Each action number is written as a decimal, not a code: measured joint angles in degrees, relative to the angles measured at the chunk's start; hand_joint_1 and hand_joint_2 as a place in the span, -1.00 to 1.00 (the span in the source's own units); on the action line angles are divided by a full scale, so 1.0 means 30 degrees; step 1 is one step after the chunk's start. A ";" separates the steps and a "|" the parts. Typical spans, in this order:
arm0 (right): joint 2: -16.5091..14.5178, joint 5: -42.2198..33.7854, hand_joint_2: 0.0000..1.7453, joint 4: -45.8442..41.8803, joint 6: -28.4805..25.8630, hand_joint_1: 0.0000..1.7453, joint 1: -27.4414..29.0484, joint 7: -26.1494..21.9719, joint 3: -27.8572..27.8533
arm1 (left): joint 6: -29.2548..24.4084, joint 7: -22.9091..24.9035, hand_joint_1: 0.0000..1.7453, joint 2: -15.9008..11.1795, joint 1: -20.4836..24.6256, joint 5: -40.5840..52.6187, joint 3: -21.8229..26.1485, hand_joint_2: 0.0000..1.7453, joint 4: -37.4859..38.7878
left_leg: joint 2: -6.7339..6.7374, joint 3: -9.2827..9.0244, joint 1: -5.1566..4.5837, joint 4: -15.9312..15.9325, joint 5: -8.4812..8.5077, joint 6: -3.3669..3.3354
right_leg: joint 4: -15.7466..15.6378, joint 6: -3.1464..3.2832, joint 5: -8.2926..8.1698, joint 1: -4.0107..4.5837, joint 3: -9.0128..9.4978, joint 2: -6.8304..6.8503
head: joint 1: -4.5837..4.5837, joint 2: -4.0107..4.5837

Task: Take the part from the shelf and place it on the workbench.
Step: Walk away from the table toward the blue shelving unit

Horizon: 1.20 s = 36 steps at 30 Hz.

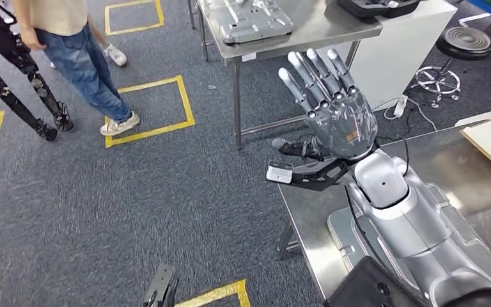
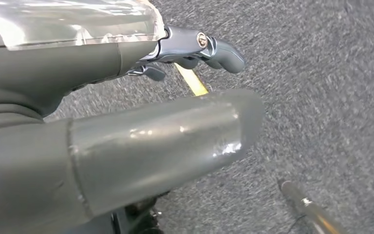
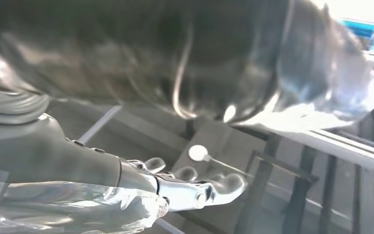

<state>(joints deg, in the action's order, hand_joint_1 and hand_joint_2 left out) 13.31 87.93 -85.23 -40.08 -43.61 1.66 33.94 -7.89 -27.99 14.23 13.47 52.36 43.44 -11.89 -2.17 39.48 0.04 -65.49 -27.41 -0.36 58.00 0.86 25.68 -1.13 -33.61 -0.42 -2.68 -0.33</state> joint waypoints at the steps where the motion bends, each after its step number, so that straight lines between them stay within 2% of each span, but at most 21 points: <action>1: -0.0004 0.0000 -1.00 0.0000 0.0000 -1.00 -0.0007 -0.0005 0.0002 | 0.0000 -0.0005 -1.00 0.0000 0.0015 -0.0002 -0.0002 -1.00 0.0000 | 0.0358 0.0659 0.0064 -0.1329 -0.0593 0.0089 | 0.0014 0.0060 0.0041 0.0038 0.0028 0.0267 | 0.0016 0.0000; 3: -0.0009 0.0000 -1.00 0.0000 0.0002 -1.00 0.0005 -0.0016 0.0002 | 0.0000 -0.0015 -1.00 -0.0002 0.0000 -0.0007 -0.0004 -1.00 0.0000 | 0.0571 0.1572 0.0191 -0.3065 -0.1057 0.0220 | 0.0061 0.0065 0.0135 0.0073 0.0064 0.0791 | 0.0020 0.0000; 4: -0.0011 0.0000 -1.00 -0.0002 0.0002 -1.00 0.0004 -0.0020 0.0002 | 0.0000 -0.0020 -1.00 -0.0004 -0.0017 -0.0013 -0.0004 -1.00 0.0000 | 0.0630 0.1514 0.0231 -0.2910 -0.0773 0.0259 | 0.0092 0.0039 0.0189 0.0071 0.0093 0.1044 | 0.0022 0.0000; 6: -0.0018 0.0000 -1.00 -0.0004 -0.0002 -1.00 -0.0009 -0.0018 0.0002 | 0.0000 -0.0027 -1.00 -0.0007 -0.0022 -0.0020 -0.0004 -1.00 0.0000 | 0.1060 0.0328 0.0256 -0.0604 0.0439 0.0256 | 0.0168 -0.0070 0.0345 0.0068 0.0207 0.1516 | 0.0024 0.0000; 8: -0.0026 0.0000 -1.00 -0.0004 -0.0002 -1.00 -0.0027 -0.0015 0.0002 | 0.0000 -0.0040 -1.00 -0.0002 0.0019 -0.0018 -0.0004 -1.00 0.0000 | 0.1655 -0.0816 0.0114 0.1591 0.1137 0.0081 | 0.0238 -0.0245 0.0509 0.0161 0.0300 0.1883 | 0.0013 0.0000; 9: -0.0029 0.0000 -1.00 -0.0004 -0.0002 -1.00 -0.0033 -0.0009 0.0002 | 0.0000 -0.0045 -1.00 0.0000 0.0018 -0.0024 -0.0004 -1.00 0.0000 | 0.1773 -0.1031 0.0040 0.2072 0.1202 -0.0044 | 0.0242 -0.0334 0.0557 0.0228 0.0329 0.2044 | 0.0005 0.0000; 12: -0.0086 0.0000 -1.00 -0.0004 -0.0002 -1.00 -0.0032 0.0005 0.0007 | -0.0015 -0.0049 -1.00 -0.0004 -0.0057 -0.0056 -0.0004 -1.00 -0.0002 | 0.1228 -0.1043 -0.0003 0.2288 0.1272 -0.0448 | 0.0185 -0.0635 0.0665 0.0240 0.0444 0.2343 | 0.0005 0.0000; 14: -0.0106 0.0000 -1.00 -0.0004 -0.0002 -1.00 -0.0027 0.0035 0.0009 | -0.0022 -0.0053 -1.00 0.0000 -0.0056 -0.0073 -0.0004 -1.00 -0.0002 | 0.0850 -0.1139 0.0069 0.2472 0.1395 -0.0684 | 0.1024 -0.0803 0.1305 0.0109 0.0127 0.1558 | 0.0004 0.0000; 16: -0.0084 0.0000 -1.00 0.0000 -0.0002 -1.00 0.0053 0.0060 0.0009 | -0.0022 -0.0055 -1.00 0.0005 -0.0031 -0.0095 -0.0004 -1.00 0.0000 | 0.0459 -0.1157 0.0073 0.2519 0.1445 -0.0805 | 0.3361 -0.0844 0.2464 0.0054 -0.1028 0.0515 | 0.0000 0.0000; 17: -0.0071 0.0000 -1.00 0.0002 -0.0002 -1.00 0.0128 0.0058 0.0011 | -0.0022 -0.0055 -1.00 0.0004 -0.0034 -0.0106 -0.0004 -1.00 0.0000 | 0.0234 -0.1147 0.0053 0.2506 0.1446 -0.0834 | 0.4632 -0.0846 0.2913 0.0067 -0.1719 0.0283 | 0.0000 0.0000; 19: -0.0049 0.0000 -1.00 0.0016 -0.0002 -1.00 0.0264 0.0055 0.0015 | -0.0022 -0.0055 -1.00 0.0004 -0.0086 -0.0135 -0.0004 -1.00 0.0000 | -0.0255 -0.1150 0.0010 0.2458 0.1436 -0.0854 | 0.5512 -0.0813 0.2729 0.0092 -0.2372 0.0151 | 0.0004 0.0000; 21: -0.0049 0.0000 -1.00 0.0031 -0.0002 -1.00 0.0292 0.0058 0.0016 | -0.0022 -0.0056 -1.00 0.0007 -0.0108 -0.0155 -0.0004 -1.00 0.0000 | -0.0781 -0.1166 0.0003 0.2385 0.1419 -0.0840 | 0.3640 -0.0690 0.1302 0.0093 -0.1693 -0.0118 | 0.0002 0.0000; 23: -0.0048 0.0000 -1.00 0.0038 -0.0002 -1.00 0.0276 0.0098 0.0016 | -0.0022 -0.0056 -1.00 0.0022 -0.0094 -0.0158 -0.0004 -1.00 0.0000 | -0.1235 -0.1085 0.0003 0.2291 0.1405 -0.0760 | 0.1283 -0.0548 0.0254 0.0040 -0.0715 -0.0992 | 0.0006 0.0000; 25: -0.0049 0.0000 -1.00 0.0047 -0.0002 -1.00 0.0281 0.0173 0.0018 | -0.0034 -0.0055 -1.00 0.0027 -0.0112 -0.0160 -0.0004 -1.00 0.0000 | -0.1635 -0.0913 0.0072 0.2279 0.1461 -0.0566 | 0.0446 -0.0484 0.0127 0.0051 -0.0409 -0.1432 | 0.0005 0.0000; 26: -0.0058 0.0000 -1.00 0.0049 -0.0002 -1.00 0.0275 0.0211 0.0024 | -0.0043 -0.0055 -1.00 0.0020 -0.0145 -0.0164 -0.0004 -1.00 0.0000 | -0.1873 -0.0854 0.0109 0.2325 0.1515 -0.0430 | 0.0348 -0.0453 0.0102 0.0073 -0.0377 -0.1230 | 0.0004 0.0000; 27: -0.0073 0.0000 -1.00 0.0051 0.0000 -1.00 0.0269 0.0242 0.0029 | -0.0058 -0.0055 -1.00 0.0007 -0.0205 -0.0171 -0.0004 -1.00 0.0000 | -0.1855 -0.0814 0.0128 0.2325 0.1525 -0.0322 | 0.0251 -0.0376 0.0052 0.0059 -0.0296 -0.0975 | 0.0000 0.0000; 29: -0.0124 0.0000 -1.00 0.0049 0.0000 -1.00 0.0246 0.0282 0.0044 | -0.0089 -0.0062 -1.00 -0.0016 -0.0283 -0.0202 -0.0004 -1.00 0.0000 | -0.0991 -0.0513 0.0053 0.1646 0.1080 -0.0147 | -0.0004 -0.0170 -0.0049 0.0006 -0.0072 -0.0461 | 0.0042 0.0000; 31: -0.0162 0.0000 -1.00 0.0054 0.0002 -1.00 0.0244 0.0300 0.0055 | -0.0137 -0.0084 -1.00 -0.0040 -0.0290 -0.0255 -0.0002 -1.00 0.0000 | 0.0171 0.0476 0.0057 -0.0501 -0.0053 -0.0009 | -0.0111 -0.0014 -0.0047 0.0054 0.0072 0.0088 | 0.0083 0.0000; 33: -0.0237 0.0000 -1.00 0.0069 0.0005 -1.00 0.0248 0.0330 0.0077 | -0.0173 -0.0120 -1.00 -0.0102 -0.0344 -0.0352 0.0002 -1.00 0.0000 | 0.0516 0.1545 0.0166 -0.2664 -0.0852 0.0127 | -0.0101 0.0038 0.0020 0.0120 0.0115 0.0657 | 0.0086 0.0000; 34: -0.0306 0.0000 -1.00 0.0075 0.0005 -1.00 0.0249 0.0355 0.0091 | -0.0182 -0.0153 -1.00 -0.0157 -0.0401 -0.0410 0.0005 -1.00 -0.0002 | 0.0570 0.1663 0.0203 -0.2900 -0.0786 0.0174 | -0.0096 0.0032 0.0056 0.0132 0.0131 0.0913 | 0.0086 0.0000; 36: -0.0483 0.0000 -1.00 0.0084 0.0004 -1.00 0.0232 0.0422 0.0122 | -0.0188 -0.0235 -1.00 -0.0291 -0.0496 -0.0543 0.0018 -1.00 -0.0005 | 0.0794 0.0764 0.0237 -0.1240 0.0186 0.0191 | -0.0071 -0.0024 0.0150 0.0138 0.0204 0.1386 | 0.0086 0.0000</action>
<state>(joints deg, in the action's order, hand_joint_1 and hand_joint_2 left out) 11.86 87.93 -84.98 -40.07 -42.91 2.92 34.30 -8.45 -28.69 13.36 11.98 50.74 43.50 -11.91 0.22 41.78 0.75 -69.21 -26.85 0.22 57.79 0.79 26.13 -0.72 -33.00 3.74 -2.43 -0.33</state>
